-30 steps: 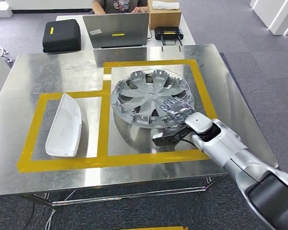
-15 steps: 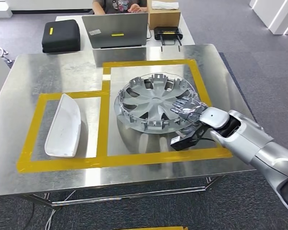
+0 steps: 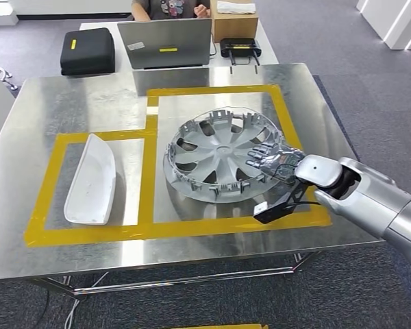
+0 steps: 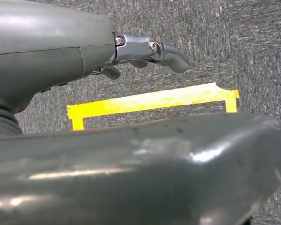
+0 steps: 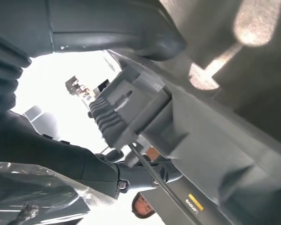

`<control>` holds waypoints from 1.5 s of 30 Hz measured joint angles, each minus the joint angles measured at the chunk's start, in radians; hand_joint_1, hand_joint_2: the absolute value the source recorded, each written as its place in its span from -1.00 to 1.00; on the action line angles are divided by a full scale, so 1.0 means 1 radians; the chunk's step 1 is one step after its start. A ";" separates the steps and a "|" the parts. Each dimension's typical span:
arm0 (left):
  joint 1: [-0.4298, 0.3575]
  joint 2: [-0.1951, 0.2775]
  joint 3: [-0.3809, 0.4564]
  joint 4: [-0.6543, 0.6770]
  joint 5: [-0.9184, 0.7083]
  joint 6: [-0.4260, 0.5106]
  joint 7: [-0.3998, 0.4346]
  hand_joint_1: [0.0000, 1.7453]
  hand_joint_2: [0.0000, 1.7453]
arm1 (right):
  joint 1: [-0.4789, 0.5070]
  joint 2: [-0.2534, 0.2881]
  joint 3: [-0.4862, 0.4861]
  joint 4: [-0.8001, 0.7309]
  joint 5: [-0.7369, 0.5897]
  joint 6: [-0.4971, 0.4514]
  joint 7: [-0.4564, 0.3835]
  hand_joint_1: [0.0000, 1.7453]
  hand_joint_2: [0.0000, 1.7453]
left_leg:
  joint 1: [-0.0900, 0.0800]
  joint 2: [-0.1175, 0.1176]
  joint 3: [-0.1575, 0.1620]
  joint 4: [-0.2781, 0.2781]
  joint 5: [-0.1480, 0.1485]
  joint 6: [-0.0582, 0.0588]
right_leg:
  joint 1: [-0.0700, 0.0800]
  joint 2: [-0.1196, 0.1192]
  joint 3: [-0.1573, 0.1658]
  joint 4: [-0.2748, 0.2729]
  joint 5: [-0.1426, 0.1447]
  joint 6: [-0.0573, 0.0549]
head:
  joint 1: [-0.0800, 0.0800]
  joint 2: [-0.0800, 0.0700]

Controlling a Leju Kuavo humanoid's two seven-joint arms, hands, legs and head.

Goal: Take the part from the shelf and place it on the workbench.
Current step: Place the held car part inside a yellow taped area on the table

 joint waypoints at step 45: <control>0.240 -0.054 -0.449 -0.393 0.457 0.005 0.303 -1.00 -1.00 | 0.185 -0.003 -0.222 0.090 0.246 -0.127 0.387 -1.00 1.00 | 0.000 -0.003 0.000 0.000 0.000 0.000 | 0.000 -0.004 0.002 0.000 0.000 0.000 | 0.000 0.000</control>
